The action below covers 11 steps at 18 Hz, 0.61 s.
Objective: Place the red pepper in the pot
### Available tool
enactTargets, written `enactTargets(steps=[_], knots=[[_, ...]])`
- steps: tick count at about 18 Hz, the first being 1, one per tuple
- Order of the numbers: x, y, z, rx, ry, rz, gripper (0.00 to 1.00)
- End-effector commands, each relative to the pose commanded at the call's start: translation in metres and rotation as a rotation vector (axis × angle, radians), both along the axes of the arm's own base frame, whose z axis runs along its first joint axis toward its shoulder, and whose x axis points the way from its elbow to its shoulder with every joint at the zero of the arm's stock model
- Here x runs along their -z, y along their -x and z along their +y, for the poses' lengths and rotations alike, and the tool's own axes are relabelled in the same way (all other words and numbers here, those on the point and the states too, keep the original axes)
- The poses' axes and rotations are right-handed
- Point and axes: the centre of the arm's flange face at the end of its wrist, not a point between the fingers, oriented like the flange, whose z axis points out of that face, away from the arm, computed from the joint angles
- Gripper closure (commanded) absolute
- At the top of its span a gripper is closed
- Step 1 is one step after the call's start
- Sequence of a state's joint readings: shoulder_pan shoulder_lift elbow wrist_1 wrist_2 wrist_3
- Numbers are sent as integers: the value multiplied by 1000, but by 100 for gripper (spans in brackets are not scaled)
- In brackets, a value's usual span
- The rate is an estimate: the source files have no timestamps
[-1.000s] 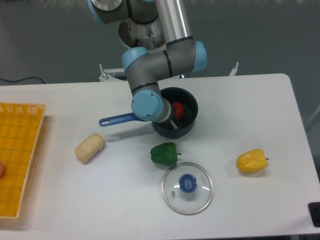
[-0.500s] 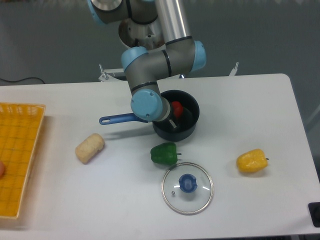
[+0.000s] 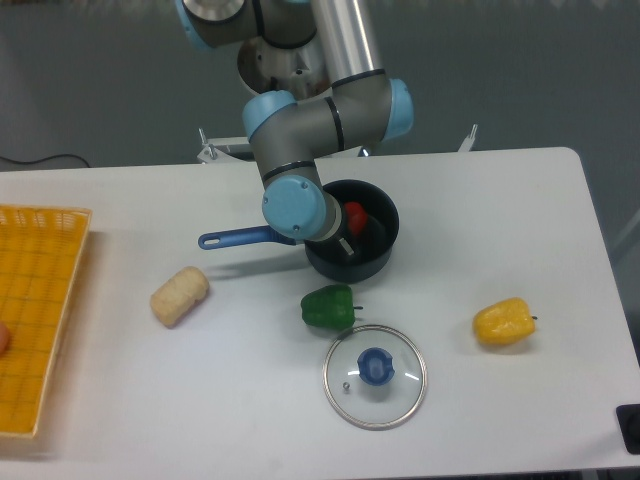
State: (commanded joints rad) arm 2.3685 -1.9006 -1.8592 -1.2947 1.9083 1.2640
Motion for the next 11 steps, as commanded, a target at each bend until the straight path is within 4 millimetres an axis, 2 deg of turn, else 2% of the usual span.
enactTargets(steps=[3, 5, 8, 9, 11], knots=[[2, -3, -1, 3, 7, -1, 24], [2, -3, -1, 3, 6, -2, 12], [1, -1, 0, 1, 4, 1, 8], [-2, 1, 0, 1, -1, 5, 2], [-19, 6, 3, -4, -29, 27, 0]])
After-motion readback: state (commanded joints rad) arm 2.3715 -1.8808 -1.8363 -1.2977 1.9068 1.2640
